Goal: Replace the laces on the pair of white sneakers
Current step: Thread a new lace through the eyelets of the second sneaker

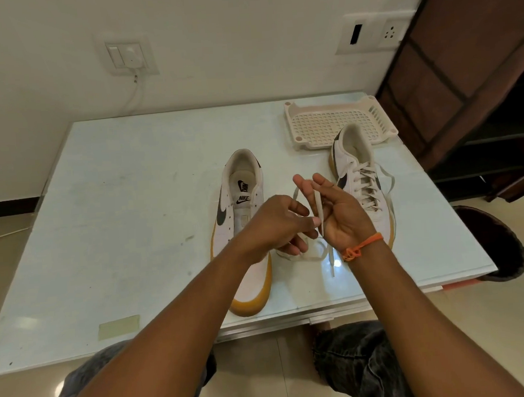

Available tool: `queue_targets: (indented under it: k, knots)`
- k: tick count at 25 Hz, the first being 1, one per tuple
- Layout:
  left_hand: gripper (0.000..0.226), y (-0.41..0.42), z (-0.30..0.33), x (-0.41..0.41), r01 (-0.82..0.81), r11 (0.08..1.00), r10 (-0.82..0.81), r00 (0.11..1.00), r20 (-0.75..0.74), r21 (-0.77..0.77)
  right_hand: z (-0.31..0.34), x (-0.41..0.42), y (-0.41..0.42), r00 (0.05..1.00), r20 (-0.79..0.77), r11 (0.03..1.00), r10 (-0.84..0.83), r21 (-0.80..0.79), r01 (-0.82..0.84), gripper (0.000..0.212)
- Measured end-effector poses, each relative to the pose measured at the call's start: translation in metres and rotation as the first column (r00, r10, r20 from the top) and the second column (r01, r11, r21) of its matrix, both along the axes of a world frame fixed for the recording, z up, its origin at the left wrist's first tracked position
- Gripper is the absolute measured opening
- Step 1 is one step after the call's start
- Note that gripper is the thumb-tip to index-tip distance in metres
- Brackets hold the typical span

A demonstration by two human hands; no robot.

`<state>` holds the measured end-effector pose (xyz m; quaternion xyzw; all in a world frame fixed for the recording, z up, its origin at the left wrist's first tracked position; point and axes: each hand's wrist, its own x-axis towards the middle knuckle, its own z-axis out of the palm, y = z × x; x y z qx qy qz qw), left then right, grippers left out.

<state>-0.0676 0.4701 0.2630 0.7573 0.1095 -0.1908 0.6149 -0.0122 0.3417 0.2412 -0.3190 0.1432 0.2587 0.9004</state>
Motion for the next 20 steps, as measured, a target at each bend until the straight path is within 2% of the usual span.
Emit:
queue_targets:
  k: [3, 6, 9, 12, 14, 15, 16, 17, 18, 19, 20]
  knots:
    - [0.016, 0.002, 0.004, 0.001, -0.067, 0.993, 0.063, 0.997, -0.041, -0.094, -0.004, -0.006, 0.008, 0.997, 0.056, 0.994, -0.048, -0.096, 0.053, 0.024]
    - [0.022, 0.001, 0.005, -0.003, -0.095, 0.992, 0.084, 0.988, -0.126, -0.082, -0.005, -0.012, 0.016, 0.986, 0.088, 0.972, -0.142, -0.177, 0.156, 0.025]
    - [0.019, 0.006, 0.005, -0.005, -0.116, 0.990, 0.105, 0.984, -0.145, -0.074, -0.006, -0.018, 0.022, 0.981, 0.098, 0.958, -0.167, -0.220, 0.185, 0.024]
    - [0.012, 0.027, 0.014, -0.006, -0.112, 0.993, 0.114, 0.992, -0.059, 0.033, -0.005, -0.021, 0.023, 0.981, 0.075, 0.953, -0.181, -0.232, 0.194, 0.020]
    - [0.014, 0.048, 0.021, -0.008, -0.122, 0.982, 0.122, 0.993, 0.007, 0.144, -0.003, -0.022, 0.019, 0.989, 0.081, 0.929, -0.120, -0.341, 0.141, 0.021]
    - [0.014, 0.057, 0.024, -0.009, -0.120, 0.973, 0.116, 0.993, 0.032, 0.200, -0.002, -0.024, 0.016, 0.992, 0.117, 0.873, -0.041, -0.478, 0.093, 0.022]
    - [0.013, 0.065, 0.026, -0.011, -0.106, 0.962, 0.098, 0.994, 0.046, 0.251, -0.004, -0.027, 0.013, 0.979, 0.187, 0.712, 0.081, -0.699, 0.075, 0.023]
    - [0.012, 0.071, 0.027, -0.013, -0.081, 0.949, 0.067, 0.996, 0.054, 0.304, -0.009, -0.029, 0.011, 0.934, 0.275, 0.414, 0.228, -0.896, 0.163, 0.025]
    - [0.012, 0.075, 0.027, -0.013, -0.049, 0.933, 0.028, 0.998, 0.063, 0.356, -0.012, -0.033, 0.011, 0.857, 0.366, 0.134, 0.363, -0.931, 0.341, 0.028]
    - [0.012, 0.077, 0.026, -0.014, -0.021, 0.917, -0.010, 0.997, 0.076, 0.398, -0.012, -0.037, 0.014, 0.768, 0.462, 0.029, 0.444, -0.864, 0.503, 0.029]
    - [0.013, 0.078, 0.027, -0.015, 0.001, 0.907, -0.043, 0.995, 0.091, 0.422, -0.010, -0.041, 0.019, 0.708, 0.520, 0.093, 0.479, -0.832, 0.547, 0.027]
